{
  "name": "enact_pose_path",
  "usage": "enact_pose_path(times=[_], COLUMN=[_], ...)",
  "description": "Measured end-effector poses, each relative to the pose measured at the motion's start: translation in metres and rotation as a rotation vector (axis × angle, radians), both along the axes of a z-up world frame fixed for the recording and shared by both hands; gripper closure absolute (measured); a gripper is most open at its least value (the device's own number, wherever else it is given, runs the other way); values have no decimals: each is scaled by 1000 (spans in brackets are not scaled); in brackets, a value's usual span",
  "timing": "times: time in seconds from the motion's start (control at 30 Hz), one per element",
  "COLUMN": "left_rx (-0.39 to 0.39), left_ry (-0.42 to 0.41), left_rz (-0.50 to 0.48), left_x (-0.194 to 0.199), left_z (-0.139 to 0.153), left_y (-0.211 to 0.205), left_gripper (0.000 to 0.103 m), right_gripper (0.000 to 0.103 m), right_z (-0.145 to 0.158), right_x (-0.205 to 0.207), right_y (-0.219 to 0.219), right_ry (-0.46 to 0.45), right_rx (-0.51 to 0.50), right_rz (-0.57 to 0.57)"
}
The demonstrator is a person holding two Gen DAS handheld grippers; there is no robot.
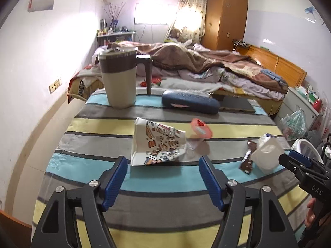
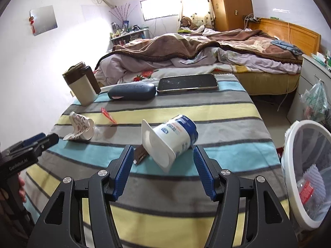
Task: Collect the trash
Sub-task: 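Grasp the white-and-blue yogurt cup with the right gripper while the left gripper grasps the patterned paper cup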
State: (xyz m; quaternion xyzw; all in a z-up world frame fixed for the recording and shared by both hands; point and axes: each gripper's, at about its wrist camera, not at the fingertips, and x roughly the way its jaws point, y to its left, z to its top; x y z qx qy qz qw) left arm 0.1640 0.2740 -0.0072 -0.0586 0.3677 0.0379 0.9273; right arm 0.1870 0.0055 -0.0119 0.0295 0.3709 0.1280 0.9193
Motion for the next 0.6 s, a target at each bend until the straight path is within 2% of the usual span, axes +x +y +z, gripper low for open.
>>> enact_pose_path(times=[0.1, 0.27, 0.4, 0.5, 0.6], left_rx=[10, -60, -98, -82, -79], left_ry=[38, 68, 124, 145, 141], left_rz=[23, 77, 39, 9, -46], left_x=[13, 27, 38, 41, 40], left_z=[-11, -27, -43, -48, -48], left_y=[9, 30, 26, 11, -6], left_gripper=[30, 30, 30, 30, 30], right_gripper=[42, 42, 42, 42, 42], right_z=[-7, -12, -15, -17, -19], right_x=[7, 16, 16, 16, 17], right_y=[4, 2, -1, -4, -15], right_ry=[25, 52, 56, 46, 68], right_rx=[-36, -80, -110, -177, -162], right_rz=[-9, -37, -50, -74, -101])
